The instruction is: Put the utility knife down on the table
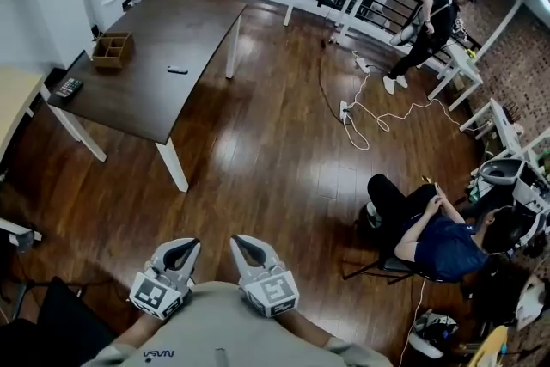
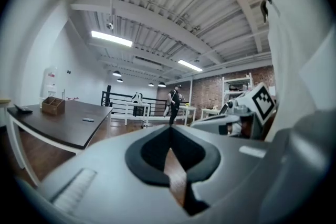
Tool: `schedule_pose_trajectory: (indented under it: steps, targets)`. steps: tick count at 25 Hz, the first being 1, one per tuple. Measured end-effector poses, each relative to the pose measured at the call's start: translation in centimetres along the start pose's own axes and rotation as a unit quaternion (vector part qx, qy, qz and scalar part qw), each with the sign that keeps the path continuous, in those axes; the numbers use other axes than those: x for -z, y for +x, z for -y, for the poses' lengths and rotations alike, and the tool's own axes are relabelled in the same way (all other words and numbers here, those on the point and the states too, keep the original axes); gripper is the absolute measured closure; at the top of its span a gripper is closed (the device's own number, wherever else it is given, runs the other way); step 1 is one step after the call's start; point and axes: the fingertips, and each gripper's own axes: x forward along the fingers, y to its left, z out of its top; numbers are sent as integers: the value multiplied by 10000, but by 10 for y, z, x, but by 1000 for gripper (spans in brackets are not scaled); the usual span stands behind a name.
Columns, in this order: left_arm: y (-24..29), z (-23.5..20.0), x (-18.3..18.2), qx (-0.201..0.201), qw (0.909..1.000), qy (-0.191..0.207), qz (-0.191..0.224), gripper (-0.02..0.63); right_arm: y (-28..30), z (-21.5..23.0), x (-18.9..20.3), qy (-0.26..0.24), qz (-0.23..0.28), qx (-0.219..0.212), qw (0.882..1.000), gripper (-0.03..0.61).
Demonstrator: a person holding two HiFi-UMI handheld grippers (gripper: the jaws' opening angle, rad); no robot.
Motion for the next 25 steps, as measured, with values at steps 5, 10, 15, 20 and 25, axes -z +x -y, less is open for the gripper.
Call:
schedule_pose_trajectory:
  steps: [5,10,15,20,25]
  targets:
    - [-8,-11,6,174,9997,-185,63,612,10,-24,-3,-277,-152,-62,9995,580]
    - [-8,-14,11,307,9993,-232,25,613,9,-12,3,-289,-203,264,9990,580]
    - [-3,-16,12,368,9990,-227,61,612,9,-8,0,-275,-187,397,9987,580]
    - [-3,-15,19,383,9989,-255,50,612,9,-6,7,-239,-194,432,9986,580]
    - [-9,-16,20,305,9990,-317,-8,614,8,-7,11,-234,-231,439,9985,580]
